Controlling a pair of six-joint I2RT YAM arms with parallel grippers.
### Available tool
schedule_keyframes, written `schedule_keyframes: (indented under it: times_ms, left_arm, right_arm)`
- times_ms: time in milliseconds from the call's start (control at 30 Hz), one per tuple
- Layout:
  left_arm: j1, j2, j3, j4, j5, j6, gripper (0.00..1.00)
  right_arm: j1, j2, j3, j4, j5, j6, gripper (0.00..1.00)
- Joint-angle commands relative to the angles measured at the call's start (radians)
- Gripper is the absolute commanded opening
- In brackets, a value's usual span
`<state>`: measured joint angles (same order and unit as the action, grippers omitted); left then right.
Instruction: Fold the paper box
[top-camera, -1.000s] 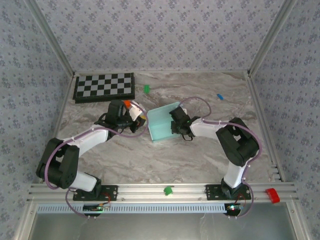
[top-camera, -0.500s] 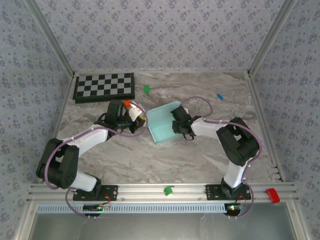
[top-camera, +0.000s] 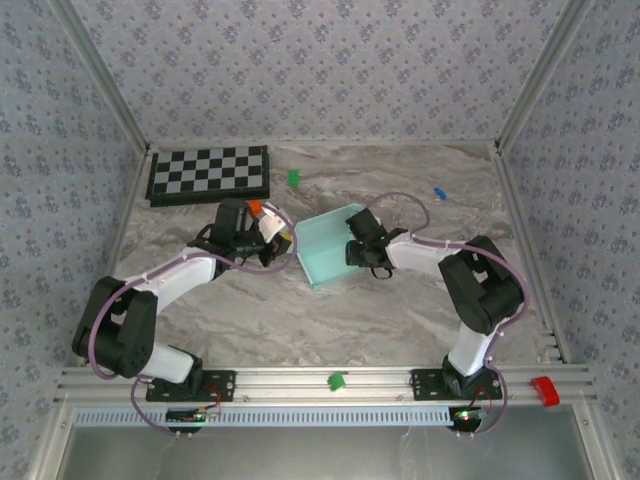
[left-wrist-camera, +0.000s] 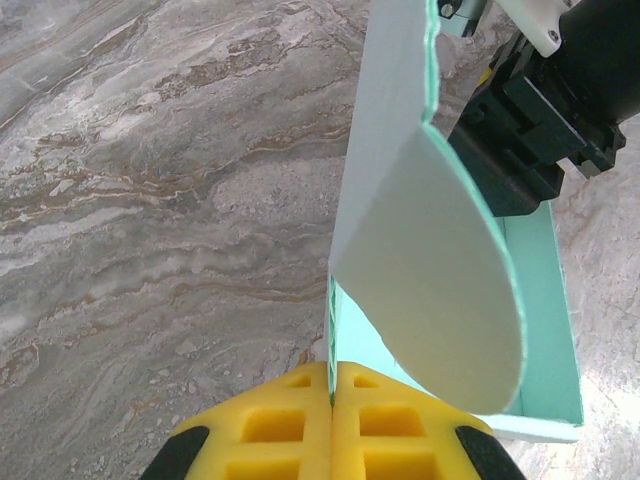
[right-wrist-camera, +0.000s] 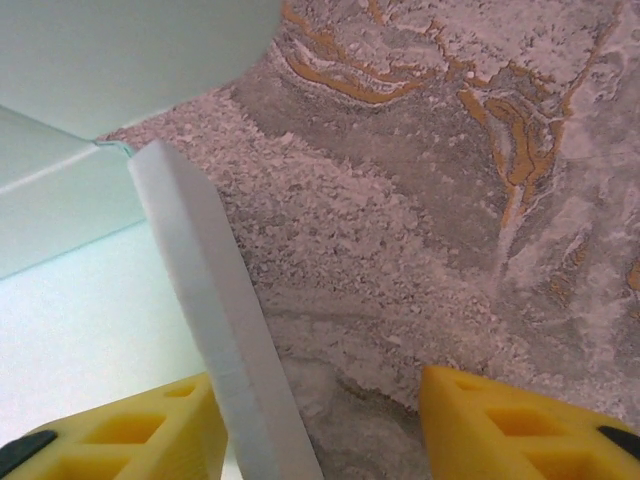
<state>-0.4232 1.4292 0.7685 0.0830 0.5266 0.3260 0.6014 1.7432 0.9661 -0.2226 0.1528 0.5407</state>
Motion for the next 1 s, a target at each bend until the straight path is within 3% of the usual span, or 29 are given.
schedule_keyframes:
  times_ms: [0,200,500,600,900,967]
  left_arm:
    - [-0.008,0.0,0.034,-0.023,0.023,0.034,0.0]
    - [-0.009,0.01,0.041,-0.028,0.025,0.046,0.0]
    - [-0.012,0.061,0.079,-0.038,0.037,0.065,0.02]
    - [-0.012,0.07,0.098,-0.048,0.031,0.065,0.21]
    - [-0.017,0.026,0.114,-0.055,-0.026,0.011,0.65]
    - [-0.017,-0.001,0.116,-0.064,-0.031,-0.007,0.68]
  right_arm:
    - [-0.009,-0.044,0.02,-0.041,-0.029,-0.014,0.57]
    - [-0.025,-0.129,-0.02,0.011,-0.091,-0.048,0.65]
    - [-0.058,-0.297,-0.104,-0.025,-0.11,-0.05,0.67]
    - [-0.097,-0.357,-0.129,-0.044,-0.113,-0.062,0.67]
    - [-0.286,-0.471,-0.148,-0.115,-0.155,-0.138,0.67]
    - [-0.349,-0.47,-0.131,-0.138,-0.179,-0.165,0.66]
